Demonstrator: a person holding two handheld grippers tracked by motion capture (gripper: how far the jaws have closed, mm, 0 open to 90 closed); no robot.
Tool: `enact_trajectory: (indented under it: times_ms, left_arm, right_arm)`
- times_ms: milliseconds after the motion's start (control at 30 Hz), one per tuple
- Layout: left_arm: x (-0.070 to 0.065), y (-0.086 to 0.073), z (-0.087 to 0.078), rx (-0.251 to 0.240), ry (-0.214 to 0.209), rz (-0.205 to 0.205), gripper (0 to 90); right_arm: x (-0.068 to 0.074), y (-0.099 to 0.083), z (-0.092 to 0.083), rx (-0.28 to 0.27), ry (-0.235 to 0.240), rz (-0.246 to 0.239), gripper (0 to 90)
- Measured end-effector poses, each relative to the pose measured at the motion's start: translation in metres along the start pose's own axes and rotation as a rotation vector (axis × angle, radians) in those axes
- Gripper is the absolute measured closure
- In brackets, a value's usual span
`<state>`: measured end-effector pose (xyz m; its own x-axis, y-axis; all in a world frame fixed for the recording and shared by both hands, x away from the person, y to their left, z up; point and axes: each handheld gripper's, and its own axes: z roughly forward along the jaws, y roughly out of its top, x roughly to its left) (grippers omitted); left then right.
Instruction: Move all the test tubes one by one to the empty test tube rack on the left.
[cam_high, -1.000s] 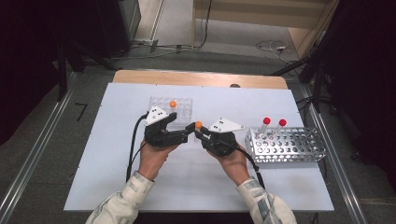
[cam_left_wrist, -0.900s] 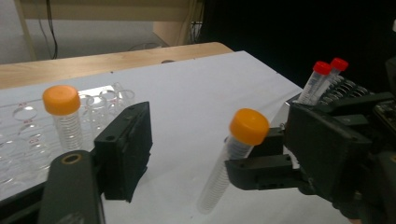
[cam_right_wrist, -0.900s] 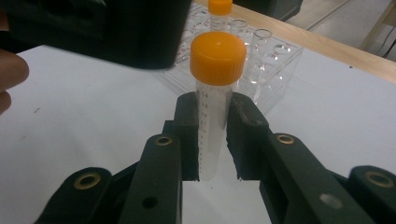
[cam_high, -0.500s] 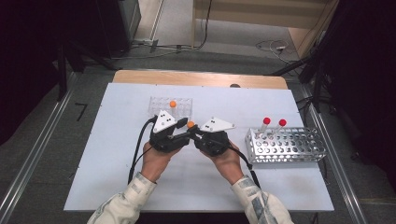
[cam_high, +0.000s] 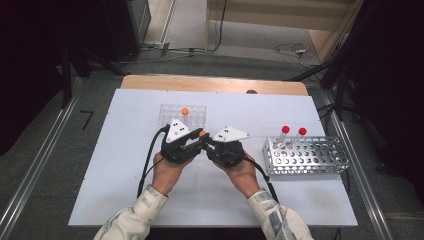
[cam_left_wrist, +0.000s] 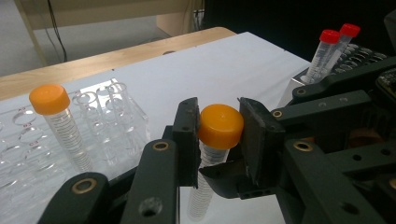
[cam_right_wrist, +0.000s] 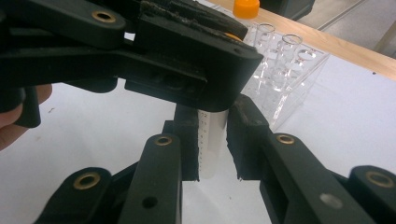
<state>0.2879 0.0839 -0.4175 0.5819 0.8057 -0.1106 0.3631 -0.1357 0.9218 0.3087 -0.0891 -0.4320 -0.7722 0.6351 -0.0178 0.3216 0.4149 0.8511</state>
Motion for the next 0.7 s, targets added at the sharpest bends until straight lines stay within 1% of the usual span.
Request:
enact_trajectory:
  times_ms: [33, 67, 167, 300, 400, 533, 633, 700]
  left_arm:
    - [0.000, 0.000, 0.000, 0.000, 0.002, -0.003, 69.8]
    - [0.001, 0.000, 0.000, 0.001, 0.001, -0.008, 69.8]
    - [0.004, 0.000, 0.000, 0.007, 0.000, -0.032, 69.8]
    - [0.010, 0.000, -0.001, 0.001, 0.003, -0.063, 69.8]
    - [0.014, 0.002, -0.004, -0.006, 0.014, -0.078, 69.8]
    - [0.021, 0.006, -0.009, -0.015, 0.033, -0.094, 69.8]
    - [0.026, 0.010, -0.012, -0.024, 0.052, -0.097, 69.8]
    - [0.031, 0.015, -0.015, -0.031, 0.080, -0.087, 69.8]
  right_arm:
    - [0.000, 0.000, 0.000, -0.001, 0.006, 0.002, 69.3]
    - [-0.001, 0.000, -0.001, -0.002, 0.014, 0.004, 64.7]
    - [-0.002, 0.000, -0.005, -0.001, 0.035, 0.008, 55.7]
    - [-0.006, -0.002, -0.013, -0.005, 0.047, 0.010, 48.0]
    - [-0.010, -0.005, -0.022, -0.016, 0.049, 0.015, 45.9]
    - [-0.017, -0.011, -0.037, -0.019, 0.038, 0.021, 45.5]
    - [-0.023, -0.016, -0.050, -0.029, 0.029, 0.031, 45.5]
    - [-0.027, -0.020, -0.058, -0.033, 0.027, 0.037, 45.5]
